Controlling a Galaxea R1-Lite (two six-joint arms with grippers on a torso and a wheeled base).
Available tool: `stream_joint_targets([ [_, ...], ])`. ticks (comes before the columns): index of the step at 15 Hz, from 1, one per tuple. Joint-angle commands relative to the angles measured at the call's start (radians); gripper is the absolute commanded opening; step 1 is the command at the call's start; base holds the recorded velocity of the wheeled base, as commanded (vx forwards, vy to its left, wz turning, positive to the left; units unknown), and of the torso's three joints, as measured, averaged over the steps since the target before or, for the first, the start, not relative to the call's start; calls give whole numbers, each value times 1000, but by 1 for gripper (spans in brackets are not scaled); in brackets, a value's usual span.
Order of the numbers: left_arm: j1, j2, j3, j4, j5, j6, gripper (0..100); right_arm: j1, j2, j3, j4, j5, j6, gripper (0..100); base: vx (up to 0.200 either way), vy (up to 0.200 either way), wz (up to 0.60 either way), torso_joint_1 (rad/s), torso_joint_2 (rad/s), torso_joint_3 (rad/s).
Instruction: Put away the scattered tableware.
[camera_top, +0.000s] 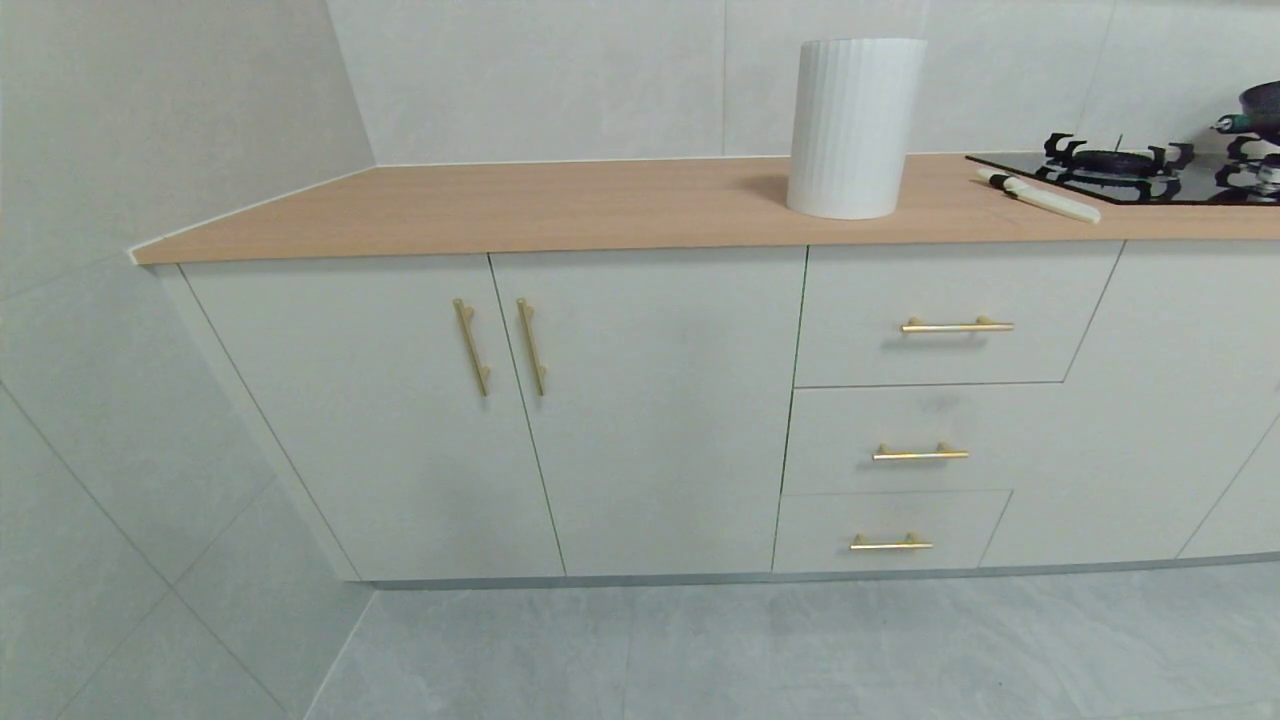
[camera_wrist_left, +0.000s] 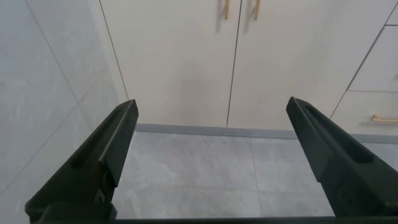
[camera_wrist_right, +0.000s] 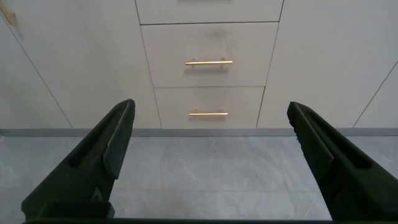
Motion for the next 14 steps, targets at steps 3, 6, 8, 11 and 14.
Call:
stream_joint_targets([
  [3, 0, 1, 0, 0, 1, 0, 100, 0, 3, 0, 1, -1, 0, 100, 200, 0, 0, 4, 2, -1],
  [6, 0, 1, 0, 0, 1, -2, 100, 0, 3, 0, 1, -1, 0, 100, 200, 0, 0, -1, 1, 1],
  [8, 0, 1, 0, 0, 1, -2, 100, 0, 3, 0, 1, -1, 0, 100, 200, 0, 0, 2, 2, 2],
  [11, 0, 1, 0, 0, 0, -2, 100, 0, 3, 0, 2, -1, 0, 100, 200, 0, 0, 4, 5, 1],
  [14, 0, 1, 0, 0, 1, -2, 100, 0, 3, 0, 1, -1, 0, 100, 200, 0, 0, 2, 1, 1],
])
